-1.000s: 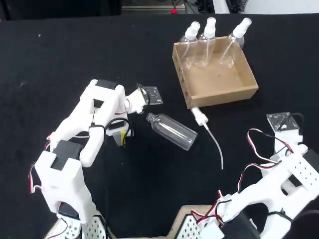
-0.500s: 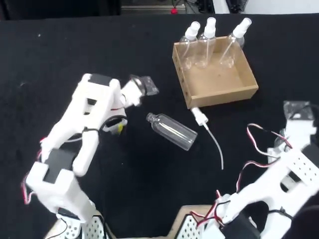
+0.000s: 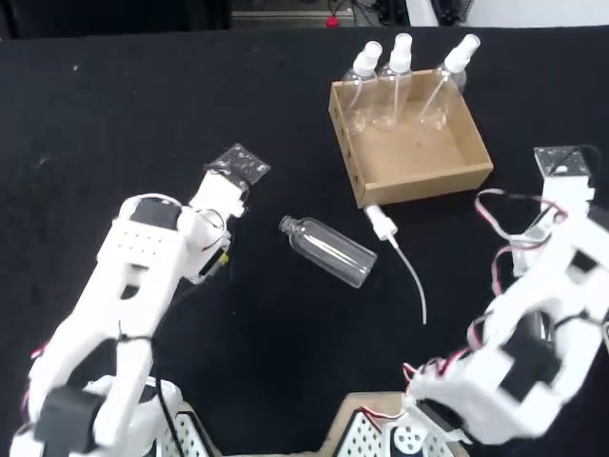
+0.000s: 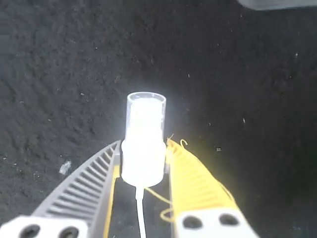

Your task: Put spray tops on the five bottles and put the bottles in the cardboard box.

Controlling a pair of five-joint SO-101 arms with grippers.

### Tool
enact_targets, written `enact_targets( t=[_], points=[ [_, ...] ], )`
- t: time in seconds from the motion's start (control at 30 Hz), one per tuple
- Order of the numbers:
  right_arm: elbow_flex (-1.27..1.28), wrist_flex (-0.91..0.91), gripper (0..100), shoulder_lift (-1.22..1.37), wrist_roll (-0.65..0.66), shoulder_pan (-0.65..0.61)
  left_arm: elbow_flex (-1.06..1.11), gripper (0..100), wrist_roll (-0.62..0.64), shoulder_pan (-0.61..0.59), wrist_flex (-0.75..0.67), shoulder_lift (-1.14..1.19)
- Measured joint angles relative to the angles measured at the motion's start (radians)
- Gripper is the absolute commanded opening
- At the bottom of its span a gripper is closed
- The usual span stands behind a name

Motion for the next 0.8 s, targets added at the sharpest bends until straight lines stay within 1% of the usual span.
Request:
enact_targets(
  t=[0.17,0.27,0.37,0.5,0.57,0.7,0.8],
  points=[
    [-0.265,0.184,35.5,0.239,0.000,0.026,0.060,3,0.052,0.000,-0.021,-0.098],
    [-0.379,0.250,34.2,0.324,0.000,0.043,0.078,3,0.055,0.000,-0.021,-0.112],
    [-0.427,0.273,32.4,0.365,0.000,0.071,0.081,3,0.058,0.000,-0.021,-0.114],
    [-0.434,0.304,28.4,0.408,0.000,0.092,0.081,3,0.058,0.000,-0.021,-0.114],
    [-0.434,0.327,23.8,0.417,-0.002,0.092,0.081,3,0.061,0.000,-0.021,-0.114],
    [-0.434,0.354,13.2,0.417,-0.044,0.092,0.081,3,0.061,0.000,-0.021,-0.117],
    [-0.434,0.362,12.4,0.399,-0.054,0.092,0.081,3,0.061,0.000,-0.021,-0.121]
  ],
)
